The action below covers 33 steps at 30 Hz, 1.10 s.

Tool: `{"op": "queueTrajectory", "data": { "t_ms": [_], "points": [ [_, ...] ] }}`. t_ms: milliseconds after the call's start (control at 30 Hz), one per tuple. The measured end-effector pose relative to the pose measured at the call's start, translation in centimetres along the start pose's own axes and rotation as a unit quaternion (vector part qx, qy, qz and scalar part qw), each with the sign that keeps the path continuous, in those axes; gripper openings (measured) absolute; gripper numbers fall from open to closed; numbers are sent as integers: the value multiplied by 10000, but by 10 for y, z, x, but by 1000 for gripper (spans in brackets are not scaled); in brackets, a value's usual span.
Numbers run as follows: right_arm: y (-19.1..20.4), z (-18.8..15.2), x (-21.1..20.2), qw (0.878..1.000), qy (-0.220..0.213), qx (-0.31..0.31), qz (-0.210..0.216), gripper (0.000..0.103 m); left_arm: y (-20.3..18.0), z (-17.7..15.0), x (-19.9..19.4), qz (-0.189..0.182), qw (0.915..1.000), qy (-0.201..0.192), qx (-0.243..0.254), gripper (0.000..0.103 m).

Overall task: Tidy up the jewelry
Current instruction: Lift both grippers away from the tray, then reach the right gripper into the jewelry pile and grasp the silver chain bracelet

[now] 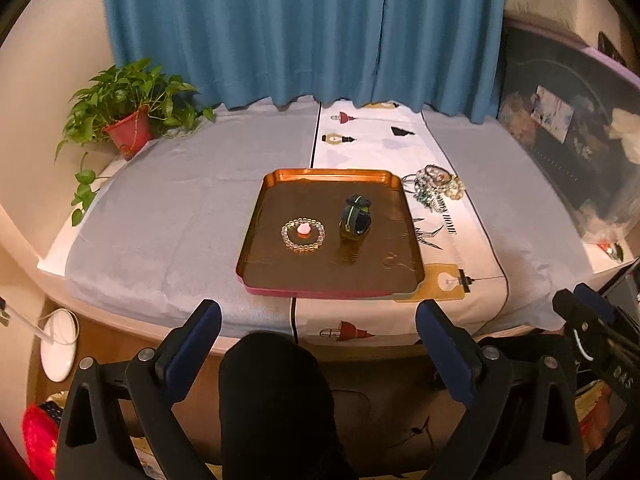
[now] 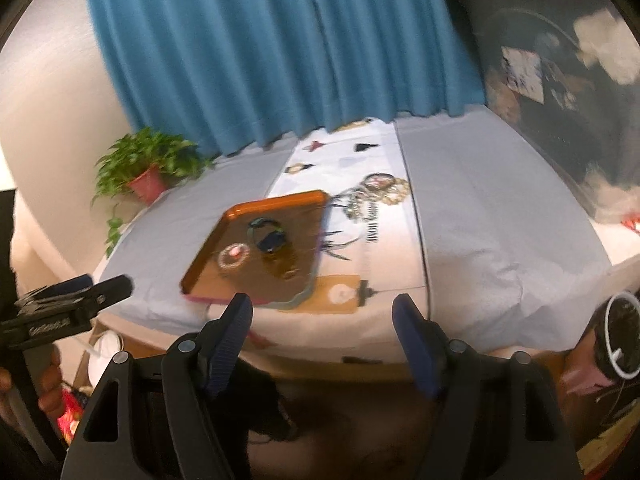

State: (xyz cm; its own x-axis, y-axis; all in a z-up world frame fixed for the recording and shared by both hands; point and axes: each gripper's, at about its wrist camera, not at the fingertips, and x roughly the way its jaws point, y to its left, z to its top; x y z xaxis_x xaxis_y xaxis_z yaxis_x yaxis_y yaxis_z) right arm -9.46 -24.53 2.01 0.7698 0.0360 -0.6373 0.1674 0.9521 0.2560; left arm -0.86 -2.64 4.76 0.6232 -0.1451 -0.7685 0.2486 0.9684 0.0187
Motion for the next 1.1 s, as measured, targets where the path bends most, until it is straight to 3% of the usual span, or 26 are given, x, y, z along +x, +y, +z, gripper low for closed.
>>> {"op": "queueTrajectory", "data": {
  "t_ms": [233,433,633,733,967,1033,1067,1100],
  "points": [
    [-33,25,62,9994,159,236,-191,75,-14,34,40,-25,9999,128,41,96],
    [-60,51,149,9984,469,305,-99,76,-31,66,91,-95,9991,397,57,96],
    [-69,65,224,9964,817,132,-159,75,-47,95,137,-162,9983,555,85,96],
    [-64,70,247,9955,834,-128,-422,71,-51,105,153,-137,9982,571,143,96],
    [-49,80,278,9924,815,-666,-636,54,-50,118,174,-64,9982,581,114,96],
    [-44,81,282,9904,770,-856,-762,34,-52,120,180,-22,9981,599,123,96],
    [-42,81,283,9895,741,-948,-804,15,-53,120,183,-14,9980,624,129,96],
    [-42,81,283,9894,738,-970,-784,10,-55,121,186,-20,9978,654,139,96]
  ]
}}
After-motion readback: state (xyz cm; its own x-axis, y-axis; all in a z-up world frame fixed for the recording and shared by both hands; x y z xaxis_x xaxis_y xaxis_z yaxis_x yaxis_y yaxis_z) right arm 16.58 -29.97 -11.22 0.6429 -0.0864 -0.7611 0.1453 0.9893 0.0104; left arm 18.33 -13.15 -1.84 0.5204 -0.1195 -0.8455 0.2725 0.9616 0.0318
